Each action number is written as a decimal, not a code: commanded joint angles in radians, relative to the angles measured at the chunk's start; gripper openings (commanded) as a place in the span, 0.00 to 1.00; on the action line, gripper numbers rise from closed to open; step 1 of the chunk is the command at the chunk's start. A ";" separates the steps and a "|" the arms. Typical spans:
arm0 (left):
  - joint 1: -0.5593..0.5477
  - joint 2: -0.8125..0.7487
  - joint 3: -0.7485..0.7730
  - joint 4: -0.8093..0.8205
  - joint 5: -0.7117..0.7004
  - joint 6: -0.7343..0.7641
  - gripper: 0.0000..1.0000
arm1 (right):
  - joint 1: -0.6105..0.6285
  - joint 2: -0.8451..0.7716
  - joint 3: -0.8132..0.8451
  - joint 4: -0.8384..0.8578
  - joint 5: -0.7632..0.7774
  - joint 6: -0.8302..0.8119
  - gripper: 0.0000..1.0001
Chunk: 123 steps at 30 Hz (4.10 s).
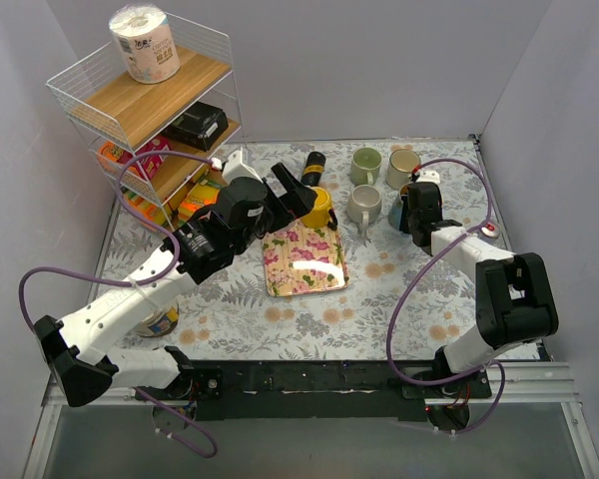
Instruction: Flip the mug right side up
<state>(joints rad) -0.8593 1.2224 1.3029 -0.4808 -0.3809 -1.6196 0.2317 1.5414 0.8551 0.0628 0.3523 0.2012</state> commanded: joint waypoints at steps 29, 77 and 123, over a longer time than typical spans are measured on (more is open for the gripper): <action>0.134 0.180 -0.062 -0.092 -0.020 0.229 0.98 | 0.000 -0.308 0.194 -0.375 -0.105 0.115 0.69; 0.408 0.617 -0.036 0.271 0.362 0.892 0.39 | -0.008 -0.541 0.228 -0.597 -0.322 0.127 0.63; 0.356 -0.064 -0.224 0.596 0.810 -0.058 0.00 | 0.058 -0.665 0.056 -0.028 -1.004 0.529 0.85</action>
<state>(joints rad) -0.4923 1.2263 1.1294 -0.1829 0.3286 -1.4220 0.2504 0.8944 0.8783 -0.2054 -0.5224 0.6693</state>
